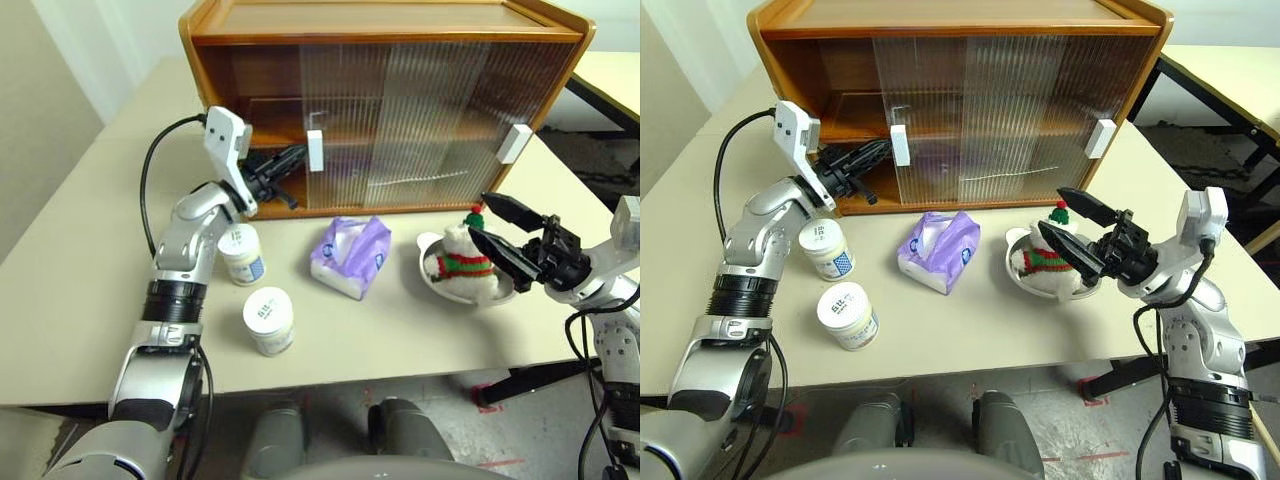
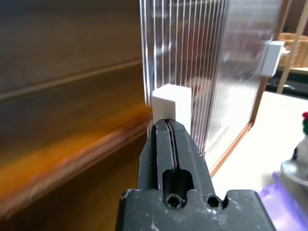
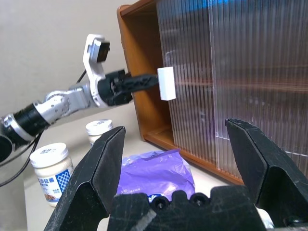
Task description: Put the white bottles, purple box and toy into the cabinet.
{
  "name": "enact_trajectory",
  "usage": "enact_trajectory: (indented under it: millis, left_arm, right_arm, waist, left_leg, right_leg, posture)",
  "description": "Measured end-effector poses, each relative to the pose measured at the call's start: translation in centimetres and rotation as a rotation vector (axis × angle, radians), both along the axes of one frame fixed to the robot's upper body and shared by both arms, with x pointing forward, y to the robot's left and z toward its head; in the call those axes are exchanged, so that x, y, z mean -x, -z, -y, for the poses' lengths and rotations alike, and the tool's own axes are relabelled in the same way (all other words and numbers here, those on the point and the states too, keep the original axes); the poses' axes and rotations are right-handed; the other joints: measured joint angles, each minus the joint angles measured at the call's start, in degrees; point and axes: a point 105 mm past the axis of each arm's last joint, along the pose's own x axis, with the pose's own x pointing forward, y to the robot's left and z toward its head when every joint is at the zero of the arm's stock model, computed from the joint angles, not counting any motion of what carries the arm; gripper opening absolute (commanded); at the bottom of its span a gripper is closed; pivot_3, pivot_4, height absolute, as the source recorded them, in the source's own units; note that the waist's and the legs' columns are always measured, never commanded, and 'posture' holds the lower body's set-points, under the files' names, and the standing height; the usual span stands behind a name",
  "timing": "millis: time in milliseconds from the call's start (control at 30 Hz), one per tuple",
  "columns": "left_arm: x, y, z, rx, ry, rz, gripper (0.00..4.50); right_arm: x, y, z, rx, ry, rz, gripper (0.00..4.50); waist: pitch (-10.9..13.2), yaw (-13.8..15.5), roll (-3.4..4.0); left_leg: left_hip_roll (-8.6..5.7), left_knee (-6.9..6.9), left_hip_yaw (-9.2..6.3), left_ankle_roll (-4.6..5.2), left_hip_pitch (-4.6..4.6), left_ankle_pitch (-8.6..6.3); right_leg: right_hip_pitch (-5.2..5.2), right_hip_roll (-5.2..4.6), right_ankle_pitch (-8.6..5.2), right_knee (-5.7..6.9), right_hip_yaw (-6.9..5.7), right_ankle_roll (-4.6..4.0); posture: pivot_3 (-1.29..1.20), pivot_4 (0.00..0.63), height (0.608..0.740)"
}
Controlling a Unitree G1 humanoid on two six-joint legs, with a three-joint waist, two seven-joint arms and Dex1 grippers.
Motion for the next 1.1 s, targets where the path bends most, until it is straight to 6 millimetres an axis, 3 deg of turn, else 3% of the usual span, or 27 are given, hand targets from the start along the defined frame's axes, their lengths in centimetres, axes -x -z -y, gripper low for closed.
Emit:
enact_trajectory:
  millis: [467,700,900,1000,1100]
  left_arm:
    - [-0.8,0.9,5.1,0.032,0.139,-0.028,0.03]
    - [-0.7,0.8,5.9,0.038,0.164,-0.021,0.03]
    - [0.1,0.1,3.7,0.033,0.146,0.008,0.03]
    - [1.3,0.5,2.1,0.038,0.145,-0.016,0.61]
    - [3.0,-0.3,-0.7,0.035,0.141,-0.026,1.72]
  right_arm:
    - [0.4,-0.2,-0.4,0.0,0.007,0.011,4.5]
    - [0.4,-0.1,-0.4,-0.003,0.015,0.004,4.5]
    - [0.3,-0.3,-0.5,-0.003,0.008,0.011,4.5]
    - [0.1,-0.5,-0.7,-0.004,0.0,0.019,4.5]
    - [-0.3,-0.8,-0.9,-0.005,-0.019,0.03,4.5]
  waist:
    - [-0.02,-1.32,0.03]
    - [-0.04,-1.75,0.07]
    - [-0.15,-2.68,0.25]
    - [-0.17,-2.88,0.28]
    - [-0.17,-2.84,0.28]
  left_leg:
    - [-0.07,0.01,-0.2,0.04,-0.13,0.02]
    - [-0.06,0.02,-0.27,0.04,-0.11,0.02]
    - [0.01,0.04,-0.32,0.03,-0.1,0.02]
    - [0.05,0.04,-0.34,0.02,-0.07,0.01]
    - [0.09,0.04,-0.39,0.02,-0.02,0.01]
  right_leg:
    - [0.0,0.07,0.01,-0.04,0.03,0.05]
    - [0.0,0.19,0.01,-0.03,0.09,0.04]
    - [0.0,0.29,0.02,0.02,0.16,0.03]
    - [-0.02,0.34,0.03,0.1,0.16,0.01]
    - [-0.03,0.38,0.03,0.2,0.16,-0.03]
  posture:
    - [-0.03,0.0,0.74]
    - [-0.02,0.0,0.74]
    - [0.01,0.0,0.74]
    - [0.03,0.0,0.74]
    - [0.04,0.0,0.74]
